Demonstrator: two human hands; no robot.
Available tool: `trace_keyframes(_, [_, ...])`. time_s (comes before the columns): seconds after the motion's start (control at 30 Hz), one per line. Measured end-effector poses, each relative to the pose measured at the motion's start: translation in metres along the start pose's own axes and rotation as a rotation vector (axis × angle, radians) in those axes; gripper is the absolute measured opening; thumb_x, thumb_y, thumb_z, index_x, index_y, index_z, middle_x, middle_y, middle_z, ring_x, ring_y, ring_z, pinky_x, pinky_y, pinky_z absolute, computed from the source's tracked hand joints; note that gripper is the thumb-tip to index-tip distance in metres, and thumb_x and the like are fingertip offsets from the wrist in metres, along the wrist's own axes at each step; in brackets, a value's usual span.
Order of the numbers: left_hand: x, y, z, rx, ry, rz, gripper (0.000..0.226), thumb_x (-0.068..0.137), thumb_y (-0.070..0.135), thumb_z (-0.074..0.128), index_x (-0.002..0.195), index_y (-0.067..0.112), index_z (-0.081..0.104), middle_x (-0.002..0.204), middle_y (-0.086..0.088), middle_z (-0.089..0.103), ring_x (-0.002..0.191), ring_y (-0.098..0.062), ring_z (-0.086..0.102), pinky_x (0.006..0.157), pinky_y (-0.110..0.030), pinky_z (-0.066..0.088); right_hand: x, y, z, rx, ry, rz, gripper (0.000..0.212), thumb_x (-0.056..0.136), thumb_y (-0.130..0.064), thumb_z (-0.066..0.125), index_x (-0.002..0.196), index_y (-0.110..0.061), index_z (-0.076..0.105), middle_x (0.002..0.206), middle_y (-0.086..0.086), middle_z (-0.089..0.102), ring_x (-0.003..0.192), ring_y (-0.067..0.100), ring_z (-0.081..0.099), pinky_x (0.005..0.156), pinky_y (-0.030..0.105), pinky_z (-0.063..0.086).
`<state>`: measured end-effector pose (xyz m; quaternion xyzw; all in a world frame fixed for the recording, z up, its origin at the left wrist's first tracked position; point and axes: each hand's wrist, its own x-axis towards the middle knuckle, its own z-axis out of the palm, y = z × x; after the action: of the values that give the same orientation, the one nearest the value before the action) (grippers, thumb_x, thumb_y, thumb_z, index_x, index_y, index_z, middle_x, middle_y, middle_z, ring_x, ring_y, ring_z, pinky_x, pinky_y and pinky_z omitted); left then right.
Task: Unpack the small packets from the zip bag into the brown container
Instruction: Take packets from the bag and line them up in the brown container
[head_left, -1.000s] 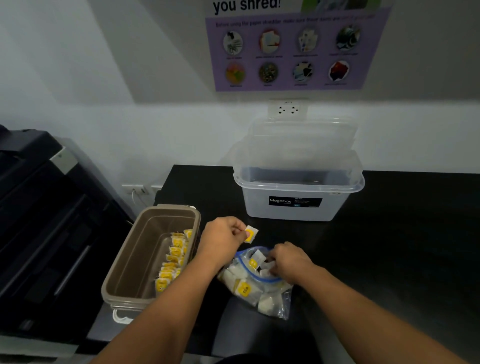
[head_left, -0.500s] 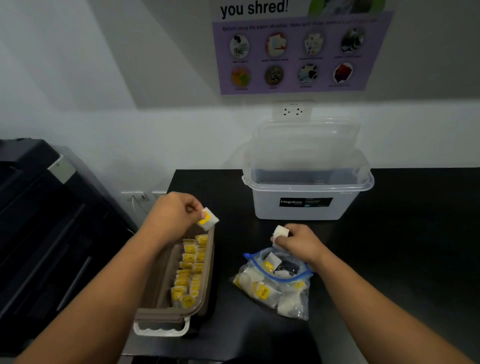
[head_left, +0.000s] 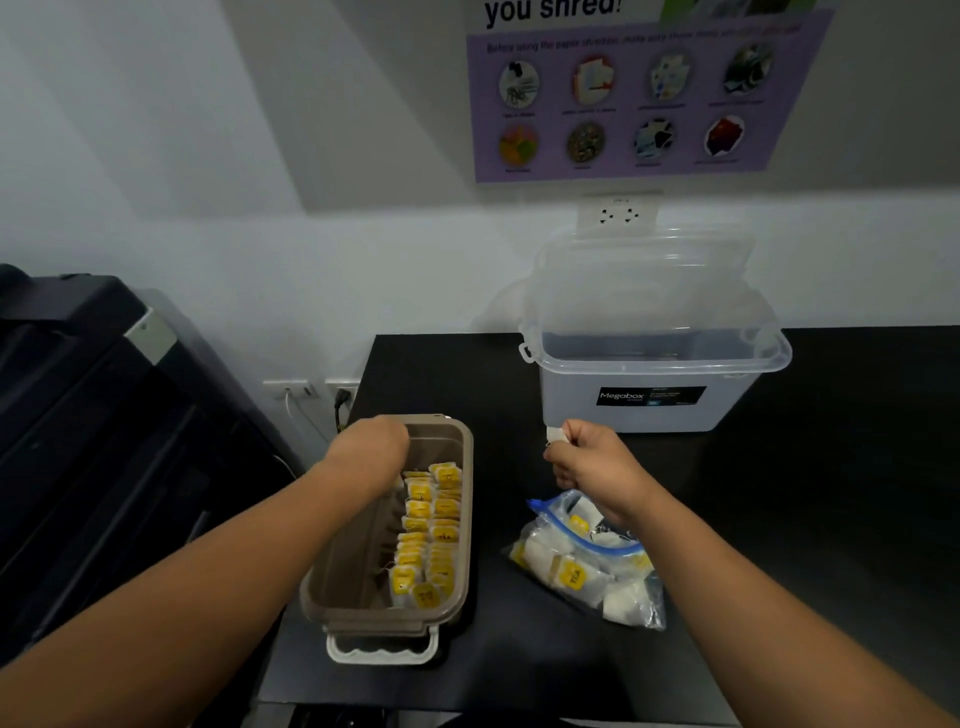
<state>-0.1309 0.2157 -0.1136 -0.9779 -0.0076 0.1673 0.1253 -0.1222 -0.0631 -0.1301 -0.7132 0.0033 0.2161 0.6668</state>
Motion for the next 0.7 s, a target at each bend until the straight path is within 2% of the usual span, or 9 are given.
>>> trace_keyframes(0.07, [0.003,0.006,0.004,0.033,-0.015,0.000,0.018,0.094,0.009,0.062,0.110,0.008,0.070,0.108,-0.009,0.069,0.098,-0.025,0.069,0.086,-0.035,0.058,-0.002,-0.003,0.005,0.035,-0.025,0.010,0.029,0.098,-0.010,0.061,0.073,-0.016,0.049,0.057,-0.004,0.047,0.053,0.009,0.042,0.055,0.026,0.039])
trace_keyframes(0.17, [0.008,0.010,0.010,0.031,-0.046,-0.003,0.016,0.095,0.012,0.063,0.108,0.011,0.071,0.103,-0.006,0.069,0.096,-0.023,0.067,0.088,-0.035,0.056,-0.006,-0.008,0.009,0.182,-0.054,0.051,0.030,0.103,-0.027,0.054,0.073,-0.018,0.052,0.063,-0.001,0.043,0.054,0.010,0.038,0.057,0.029,0.033])
trace_keyframes(0.27, [0.012,0.011,0.014,-0.037,-0.090,-0.021,0.016,0.094,0.015,0.065,0.108,0.011,0.071,0.101,-0.005,0.068,0.098,-0.024,0.067,0.091,-0.037,0.055,-0.009,-0.013,0.013,0.304,-0.035,0.078,0.025,0.101,-0.014,0.046,0.077,-0.015,0.048,0.067,0.003,0.042,0.055,0.012,0.036,0.056,0.029,0.029])
trace_keyframes(0.37, [0.014,0.011,0.014,-0.046,-0.107,-0.023,0.015,0.094,0.016,0.065,0.107,0.012,0.070,0.103,-0.005,0.070,0.098,-0.024,0.067,0.093,-0.038,0.056,-0.011,-0.016,0.016,0.281,-0.004,0.055,0.018,0.098,0.003,0.044,0.093,-0.012,0.052,0.078,0.006,0.047,0.057,0.012,0.038,0.056,0.029,0.030])
trace_keyframes(0.47, [0.014,0.011,0.017,-0.035,-0.093,0.012,0.013,0.094,0.013,0.064,0.106,0.013,0.070,0.101,-0.004,0.070,0.095,-0.022,0.069,0.091,-0.037,0.057,-0.013,-0.018,0.017,0.245,-0.038,0.053,0.030,0.099,0.004,0.052,0.121,-0.015,0.061,0.111,0.012,0.062,0.066,0.014,0.051,0.060,0.028,0.041])
trace_keyframes(0.53, [0.012,0.010,0.018,-0.010,-0.062,0.030,0.012,0.094,0.012,0.064,0.105,0.013,0.070,0.099,-0.004,0.071,0.092,-0.021,0.069,0.089,-0.037,0.058,-0.015,-0.021,0.019,0.171,-0.061,0.037,0.035,0.099,0.000,0.058,0.127,-0.021,0.065,0.122,0.011,0.065,0.076,0.017,0.059,0.066,0.028,0.046])
trace_keyframes(0.7, [0.003,-0.006,0.010,-0.025,0.095,0.071,0.015,0.094,0.008,0.061,0.106,0.011,0.069,0.103,-0.008,0.067,0.094,-0.025,0.068,0.081,-0.033,0.057,-0.014,-0.033,0.036,0.123,-0.075,0.023,0.023,0.098,-0.008,0.064,0.116,-0.021,0.072,0.106,0.008,0.075,0.087,0.017,0.070,0.076,0.030,0.051])
